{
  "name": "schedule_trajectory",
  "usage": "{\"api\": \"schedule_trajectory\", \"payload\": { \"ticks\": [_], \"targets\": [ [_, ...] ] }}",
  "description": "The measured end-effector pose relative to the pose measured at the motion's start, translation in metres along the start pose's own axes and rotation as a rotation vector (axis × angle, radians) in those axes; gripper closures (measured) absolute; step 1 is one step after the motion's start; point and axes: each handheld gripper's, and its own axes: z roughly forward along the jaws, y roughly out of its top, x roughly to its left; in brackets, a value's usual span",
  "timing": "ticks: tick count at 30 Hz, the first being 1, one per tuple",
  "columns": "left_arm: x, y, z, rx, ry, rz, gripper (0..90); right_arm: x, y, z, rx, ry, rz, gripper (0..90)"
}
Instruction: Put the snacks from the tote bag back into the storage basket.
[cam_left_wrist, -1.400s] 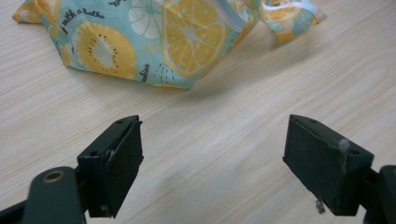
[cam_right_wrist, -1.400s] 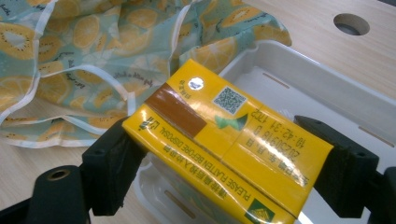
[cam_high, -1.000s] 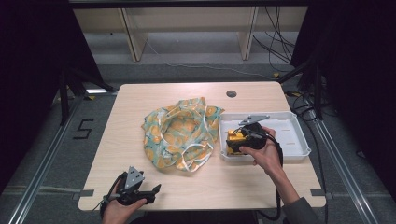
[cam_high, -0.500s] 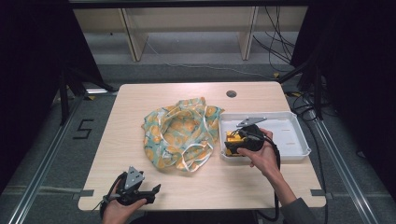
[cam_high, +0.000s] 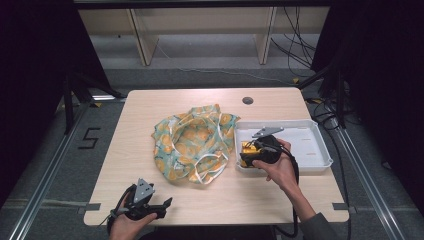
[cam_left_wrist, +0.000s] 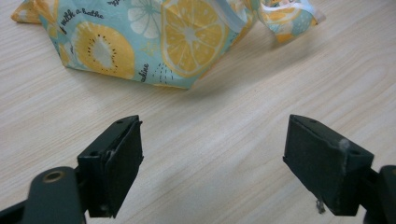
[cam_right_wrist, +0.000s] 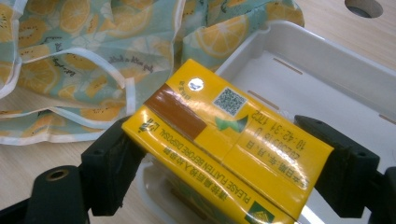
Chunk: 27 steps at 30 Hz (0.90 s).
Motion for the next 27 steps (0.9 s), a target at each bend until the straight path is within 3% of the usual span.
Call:
{"api": "schedule_trajectory", "payload": {
  "ticks": [2,5,6,7,8,10,13,14,15,16,18,19,20,22,25,26,27],
  "targets": [
    [-0.002,0.0,0.002,-0.029,0.004,-0.033,18.9,-0.001,0.0,0.0,0.0,0.006,-0.002,19.6],
    [-0.003,0.0,0.003,-0.037,0.0,-0.042,18.9,-0.002,-0.001,0.001,-0.017,-0.002,-0.011,19.5],
    [-0.001,0.0,0.0,-0.005,-0.004,-0.004,18.9,-0.002,-0.001,0.002,-0.019,-0.004,-0.01,19.5],
    [-0.001,0.0,0.0,-0.005,-0.004,-0.006,18.9,-0.001,-0.001,0.002,-0.022,-0.006,-0.011,19.4],
    [-0.004,0.0,0.003,-0.045,-0.003,-0.049,18.9,-0.002,-0.001,0.002,-0.022,-0.004,-0.01,19.3],
    [-0.001,0.0,0.0,-0.006,-0.004,-0.008,18.9,-0.002,-0.001,0.0,-0.015,0.007,0.013,19.1],
    [-0.004,0.0,0.003,-0.042,-0.004,-0.052,18.9,-0.005,-0.001,0.0,-0.045,0.013,0.011,18.2],
    [-0.001,0.0,0.0,-0.001,-0.005,-0.007,18.9,-0.005,-0.001,-0.001,-0.054,0.021,0.009,18.1],
    [-0.003,0.0,0.003,-0.034,-0.004,-0.042,18.9,-0.005,-0.001,-0.003,-0.056,0.019,0.017,17.8],
    [-0.001,0.0,0.0,-0.003,-0.004,-0.006,18.9,-0.003,0.0,-0.005,-0.045,0.018,0.045,17.6],
    [0.0,0.0,0.0,-0.004,-0.003,0.003,18.9,-0.004,0.001,-0.008,-0.058,0.02,0.041,17.2],
    [0.0,0.0,0.0,-0.005,-0.003,0.004,18.9,-0.006,0.001,-0.008,-0.097,0.023,0.013,17.2],
    [0.0,0.0,0.0,-0.005,-0.003,0.002,18.9,-0.001,0.003,-0.013,-0.063,0.031,0.084,17.2],
    [-0.001,0.0,0.0,-0.005,-0.004,-0.008,18.9,-0.007,0.004,-0.015,-0.101,0.027,0.025,17.3],
    [-0.001,0.0,0.0,-0.005,-0.004,-0.004,18.9,-0.008,0.005,-0.02,-0.119,0.037,0.037,17.2],
    [-0.003,0.0,0.003,-0.044,-0.002,-0.039,18.9,-0.009,0.005,-0.019,-0.14,0.032,0.033,17.3],
    [-0.004,0.0,0.003,-0.046,-0.002,-0.043,18.9,-0.01,0.005,-0.02,-0.146,0.043,0.039,17.3]
  ]
}}
